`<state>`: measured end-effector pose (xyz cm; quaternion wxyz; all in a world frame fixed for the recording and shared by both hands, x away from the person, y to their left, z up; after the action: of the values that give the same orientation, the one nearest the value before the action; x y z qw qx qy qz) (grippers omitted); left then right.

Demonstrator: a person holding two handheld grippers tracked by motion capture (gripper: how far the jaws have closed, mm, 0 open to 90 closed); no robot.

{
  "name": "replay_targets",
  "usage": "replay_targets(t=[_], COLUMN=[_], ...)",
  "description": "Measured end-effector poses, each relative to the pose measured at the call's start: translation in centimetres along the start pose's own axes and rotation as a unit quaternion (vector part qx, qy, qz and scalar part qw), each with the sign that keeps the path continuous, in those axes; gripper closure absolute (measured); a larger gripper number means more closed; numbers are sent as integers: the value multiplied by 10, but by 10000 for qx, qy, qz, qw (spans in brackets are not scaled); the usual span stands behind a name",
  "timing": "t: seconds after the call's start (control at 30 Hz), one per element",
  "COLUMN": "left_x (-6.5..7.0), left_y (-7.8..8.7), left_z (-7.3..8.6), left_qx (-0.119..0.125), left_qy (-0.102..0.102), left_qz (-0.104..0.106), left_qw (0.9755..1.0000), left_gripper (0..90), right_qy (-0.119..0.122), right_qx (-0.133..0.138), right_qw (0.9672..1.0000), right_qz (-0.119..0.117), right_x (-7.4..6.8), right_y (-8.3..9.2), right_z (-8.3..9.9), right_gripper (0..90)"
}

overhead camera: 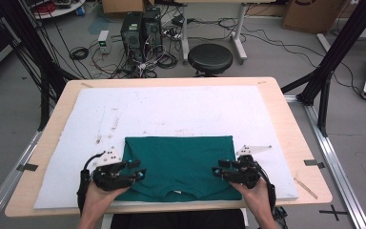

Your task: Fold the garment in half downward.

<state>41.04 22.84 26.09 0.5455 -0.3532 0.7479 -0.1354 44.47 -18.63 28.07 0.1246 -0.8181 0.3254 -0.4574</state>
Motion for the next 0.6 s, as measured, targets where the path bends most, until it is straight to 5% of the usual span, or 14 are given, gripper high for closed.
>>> replay_targets(t=[0.13, 0.23, 0.47, 0.6], left_x=[-27, -45, -84, -102], left_y=[-6, -13, -30, -39], left_z=[-13, -20, -29, -26], left_qx=[129, 91, -101, -280], left_qy=[175, 245, 376, 471], left_qz=[-240, -471, -919, -1173], left_qw=[9995, 9985, 9950, 9916], left_gripper=[523, 509, 458, 459], right_qy=[-219, -118, -276, -127], right_qx=[166, 178, 59, 53], right_qw=[9987, 9976, 9971, 9950], right_qz=[423, 665, 705, 993], right_x=[20, 31, 57, 69], right_y=[-3, -6, -17, -22], right_z=[-10, -18, -36, -47], right_gripper=[410, 400, 376, 376])
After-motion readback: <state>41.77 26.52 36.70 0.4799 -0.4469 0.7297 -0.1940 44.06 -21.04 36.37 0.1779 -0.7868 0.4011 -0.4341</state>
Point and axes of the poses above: each handheld gripper's, and its own axes: y roughly backward along the jaws, z roughly out of its underside, x roughly to its right, the point moved 1 cm from there along -y, roughly forward along the jaws, and after that the axes turned 11 degrees about x, right-handed, at the moved point
